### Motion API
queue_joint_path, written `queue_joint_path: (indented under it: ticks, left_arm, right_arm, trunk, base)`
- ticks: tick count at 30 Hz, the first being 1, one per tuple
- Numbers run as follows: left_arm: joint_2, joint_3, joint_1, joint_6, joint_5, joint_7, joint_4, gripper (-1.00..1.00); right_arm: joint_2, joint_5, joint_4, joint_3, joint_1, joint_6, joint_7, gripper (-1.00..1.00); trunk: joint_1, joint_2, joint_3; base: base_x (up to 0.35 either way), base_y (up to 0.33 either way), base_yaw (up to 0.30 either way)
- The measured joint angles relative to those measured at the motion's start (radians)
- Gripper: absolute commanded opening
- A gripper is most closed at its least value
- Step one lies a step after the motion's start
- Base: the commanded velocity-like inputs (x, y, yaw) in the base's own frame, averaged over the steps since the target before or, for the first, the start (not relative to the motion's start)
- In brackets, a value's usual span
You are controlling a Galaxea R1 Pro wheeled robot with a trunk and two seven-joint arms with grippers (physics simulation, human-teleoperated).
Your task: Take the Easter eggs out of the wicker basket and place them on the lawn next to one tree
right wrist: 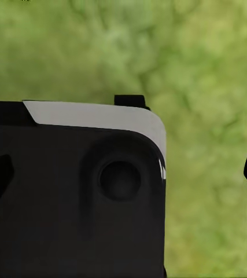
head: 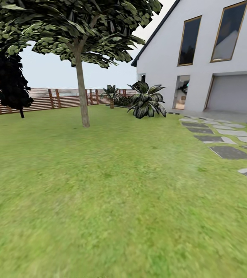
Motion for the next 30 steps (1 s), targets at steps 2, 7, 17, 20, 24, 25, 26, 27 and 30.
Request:
queue_joint_path:
  ticks: [2, 7, 17, 20, 24, 25, 26, 27, 30]
  left_arm:
    - [0.000, 0.000, 0.000, 0.000, 0.000, 0.000, 0.000, 1.00]
    - [-0.001, 0.000, 0.000, 0.000, 0.000, 0.000, 0.001, 1.00]
    - [0.000, 0.000, 0.000, 0.000, 0.001, -0.001, 0.001, 1.00]
    - [0.000, 0.000, 0.000, 0.000, 0.001, -0.001, 0.001, 1.00]
    - [0.001, 0.000, 0.000, 0.000, 0.001, -0.004, 0.001, 1.00]
    - [0.001, 0.000, 0.000, 0.000, 0.001, -0.004, 0.001, 1.00]
    - [0.001, 0.000, 0.000, 0.000, 0.001, -0.004, 0.001, 1.00]
    - [0.001, 0.000, 0.000, 0.000, 0.001, -0.005, 0.001, 1.00]
    - [0.001, 0.000, 0.000, 0.001, 0.001, -0.005, 0.001, 1.00]
  right_arm:
    - [0.000, 0.000, 0.000, 0.000, 0.000, 0.000, 0.000, 1.00]
    - [0.000, 0.000, 0.000, 0.000, 0.000, 0.000, 0.000, 1.00]
    - [0.000, 0.000, 0.000, 0.000, 0.000, 0.000, -0.001, 1.00]
    - [0.001, 0.000, 0.000, 0.000, 0.000, 0.000, 0.000, 1.00]
    - [0.000, 0.000, 0.000, 0.000, 0.000, 0.000, -0.001, 1.00]
    - [0.000, 0.000, 0.000, 0.000, 0.000, 0.000, -0.001, 1.00]
    - [0.000, 0.000, 0.000, 0.000, 0.000, 0.000, -0.001, 1.00]
    - [0.000, 0.000, 0.000, 0.000, 0.000, 0.000, -0.001, 1.00]
    - [0.000, 0.000, 0.000, 0.000, 0.000, 0.000, -0.001, 1.00]
  trunk:
    - [0.000, 0.000, 0.000]
    - [0.000, 0.000, 0.000]
    - [0.000, 0.000, 0.000]
    - [0.000, 0.000, 0.000]
    - [0.000, 0.000, 0.000]
    - [0.000, 0.000, 0.000]
    - [0.000, 0.000, 0.000]
    - [0.000, 0.000, 0.000]
    - [0.000, 0.000, 0.000]
  base:
    - [0.000, 0.000, 0.288]
    - [0.000, 0.000, 0.288]
    - [0.000, 0.000, 0.288]
    - [0.000, 0.000, 0.288]
    - [0.000, 0.000, 0.288]
    - [0.000, 0.000, 0.288]
    - [0.000, 0.000, 0.288]
    - [0.000, 0.000, 0.288]
    - [0.000, 0.000, 0.288]
